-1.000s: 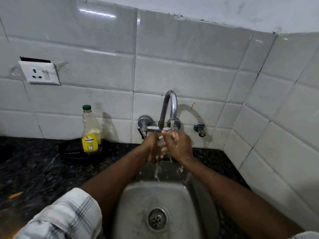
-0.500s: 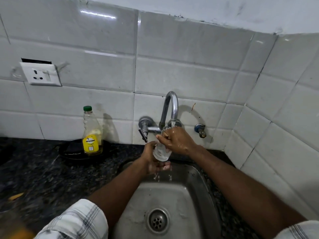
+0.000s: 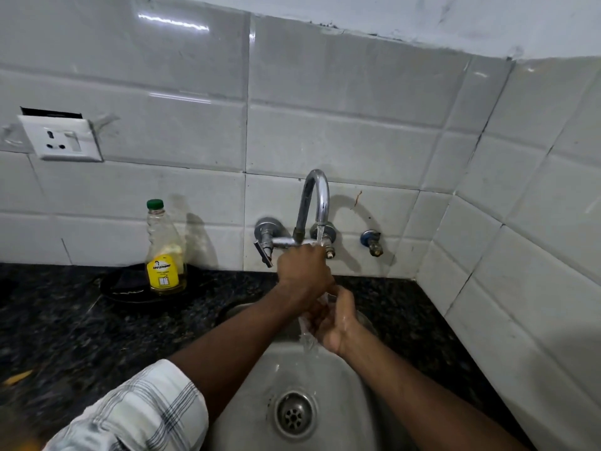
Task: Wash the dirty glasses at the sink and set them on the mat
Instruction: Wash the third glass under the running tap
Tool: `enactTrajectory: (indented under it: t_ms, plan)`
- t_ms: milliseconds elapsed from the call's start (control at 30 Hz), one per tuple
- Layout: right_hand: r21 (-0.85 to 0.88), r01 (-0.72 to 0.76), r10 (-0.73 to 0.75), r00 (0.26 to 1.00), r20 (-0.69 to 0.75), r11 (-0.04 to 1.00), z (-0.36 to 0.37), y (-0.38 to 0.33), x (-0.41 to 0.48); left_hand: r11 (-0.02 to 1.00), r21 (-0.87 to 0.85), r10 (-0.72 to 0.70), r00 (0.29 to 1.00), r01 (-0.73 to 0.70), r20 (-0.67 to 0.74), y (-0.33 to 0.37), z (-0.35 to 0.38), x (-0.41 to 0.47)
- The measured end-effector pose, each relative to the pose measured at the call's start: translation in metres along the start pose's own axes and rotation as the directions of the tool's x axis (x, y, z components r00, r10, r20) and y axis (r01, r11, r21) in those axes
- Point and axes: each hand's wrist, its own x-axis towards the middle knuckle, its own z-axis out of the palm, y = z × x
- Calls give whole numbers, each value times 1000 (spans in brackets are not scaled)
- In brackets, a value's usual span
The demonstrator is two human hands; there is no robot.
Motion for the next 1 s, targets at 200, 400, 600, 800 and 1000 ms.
enactTrajectory:
  t_ms: [200,400,600,800,1000]
  plan:
    - [-73,131,-121,985,120,989,6,-11,9,865,-446,-196,973,231,123,-42,5,-3]
    - [-707,687,-420,699,579,167,14,-29,5,366,-674,-485,749,642,451,-76,24,-3]
    - [-628,666,-196,608,770,-403,22,-62,3,406,-694,-588,752,594,300,-83,-4,10]
    - [-655,650,-160,652,741,-385,18,-63,-2,527,-635,-573,788,565,226,-77,-9,28]
    - [-665,629,-148,672,726,-404,16,-66,-1,597,-583,-553,809,551,198,-75,-5,23]
